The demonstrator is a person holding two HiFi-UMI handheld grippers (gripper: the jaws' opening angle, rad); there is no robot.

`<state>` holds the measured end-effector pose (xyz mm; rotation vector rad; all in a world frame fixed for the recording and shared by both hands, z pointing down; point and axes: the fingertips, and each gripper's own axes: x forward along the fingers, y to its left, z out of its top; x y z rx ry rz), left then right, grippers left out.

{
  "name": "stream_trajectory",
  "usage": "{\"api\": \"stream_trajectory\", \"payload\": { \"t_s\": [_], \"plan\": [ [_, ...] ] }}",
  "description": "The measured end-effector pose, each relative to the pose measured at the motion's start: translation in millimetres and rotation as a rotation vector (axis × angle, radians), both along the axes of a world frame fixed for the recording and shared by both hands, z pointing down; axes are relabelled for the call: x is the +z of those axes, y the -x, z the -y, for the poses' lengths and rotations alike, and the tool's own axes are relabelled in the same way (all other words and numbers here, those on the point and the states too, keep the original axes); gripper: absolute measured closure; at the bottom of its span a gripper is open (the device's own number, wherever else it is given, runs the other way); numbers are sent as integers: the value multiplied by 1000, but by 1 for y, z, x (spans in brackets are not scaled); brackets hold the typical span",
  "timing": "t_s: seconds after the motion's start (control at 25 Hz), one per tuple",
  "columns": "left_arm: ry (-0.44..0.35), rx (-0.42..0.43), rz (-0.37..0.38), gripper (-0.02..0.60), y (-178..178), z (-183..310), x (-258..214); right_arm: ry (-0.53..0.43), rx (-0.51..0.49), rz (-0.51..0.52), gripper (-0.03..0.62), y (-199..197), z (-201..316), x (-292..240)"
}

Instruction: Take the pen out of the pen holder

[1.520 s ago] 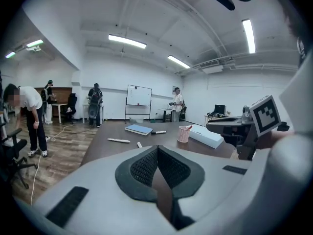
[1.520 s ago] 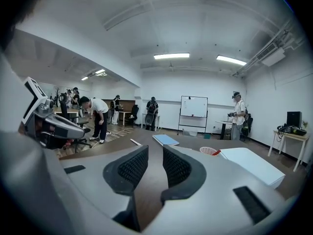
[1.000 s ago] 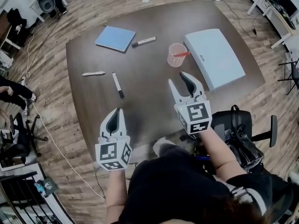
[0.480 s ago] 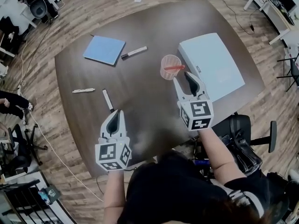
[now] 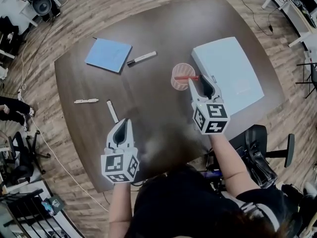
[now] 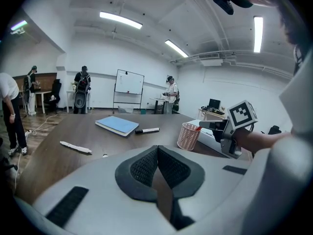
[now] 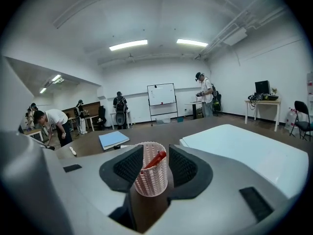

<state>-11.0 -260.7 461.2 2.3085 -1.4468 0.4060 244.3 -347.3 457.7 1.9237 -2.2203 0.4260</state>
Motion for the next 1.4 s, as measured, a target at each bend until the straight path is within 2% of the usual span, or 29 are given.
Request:
{"api": "stream_trajectory", "payload": {
  "t_s": [0.12, 0.28, 0.48, 0.76, 1.0, 1.24, 1.4],
  "plan": [
    [7, 2, 10, 554, -1, 3, 3, 18, 10, 13, 434, -3, 5, 6],
    [13, 4, 15, 554, -1, 5, 5, 29, 23, 26, 503, -6, 8, 9],
    [13, 3, 28, 554, 1, 3, 5, 16, 7, 49, 521, 0, 6, 3],
    [-5, -18, 28, 554, 9, -7, -2, -55, -26, -4, 531, 8, -1, -16],
    [-27, -47, 6, 554, 33, -14, -6, -154, -36, -98, 531, 27, -14, -50],
    [-51, -40, -33, 554, 51, -27, -20, -251, -44, -201, 531, 48, -40, -94],
    [-64, -53, -48, 554, 67, -38, -27, -277, -67, -208, 531, 68, -57, -107]
  ]
}}
